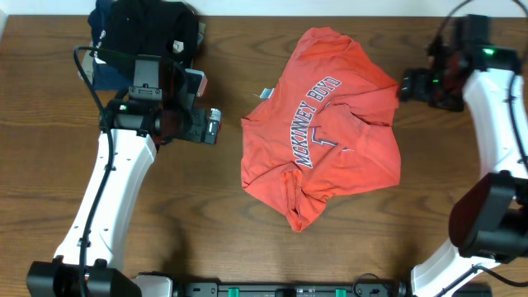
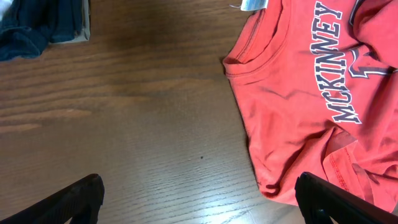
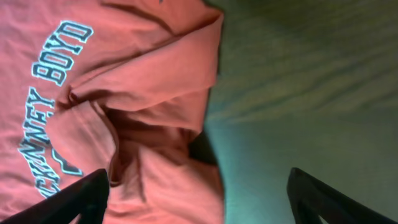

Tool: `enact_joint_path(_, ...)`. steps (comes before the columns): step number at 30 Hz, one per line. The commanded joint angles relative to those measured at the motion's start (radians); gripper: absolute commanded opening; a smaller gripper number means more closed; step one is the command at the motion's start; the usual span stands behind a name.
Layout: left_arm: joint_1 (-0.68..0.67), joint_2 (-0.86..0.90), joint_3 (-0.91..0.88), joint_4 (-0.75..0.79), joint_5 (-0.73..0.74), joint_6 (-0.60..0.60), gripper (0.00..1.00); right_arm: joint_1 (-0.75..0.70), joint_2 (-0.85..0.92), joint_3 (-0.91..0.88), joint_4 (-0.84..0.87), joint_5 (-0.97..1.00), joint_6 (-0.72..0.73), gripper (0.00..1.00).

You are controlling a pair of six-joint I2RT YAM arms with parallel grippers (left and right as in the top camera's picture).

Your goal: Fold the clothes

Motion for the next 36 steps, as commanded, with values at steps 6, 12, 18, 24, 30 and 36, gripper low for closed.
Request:
enact_joint_path(6,-0.001,0.002,-0.004,0.009,-0.002,-0.025,0.99,0.004,0.123,-0.193,0.182,-0.273,-0.176,0.73)
enact_joint_path(12,-0.001,0.002,-0.004,0.016,-0.002,-0.025,0.99,0.008,0.188,-0.249,0.233,-0.336,-0.187,0.52)
enact_joint_path(18,-0.001,0.002,-0.004,0.02,-0.002,-0.024,0.99,0.01,0.185,-0.259,0.237,-0.428,-0.198,0.4)
enact_joint_path(24,-0.001,0.002,-0.004,0.02,-0.002,-0.024,0.99,-0.019,0.123,-0.229,0.208,-0.449,-0.186,0.39)
enact_joint_path(30,-0.001,0.013,-0.004,0.026,-0.002,-0.024,0.99,-0.018,0.044,-0.217,0.133,-0.455,-0.187,0.39)
enact_joint_path(36,-0.001,0.053,-0.004,0.04,-0.003,-0.019,0.99,0.03,0.046,-0.238,0.079,-0.403,-0.186,0.31)
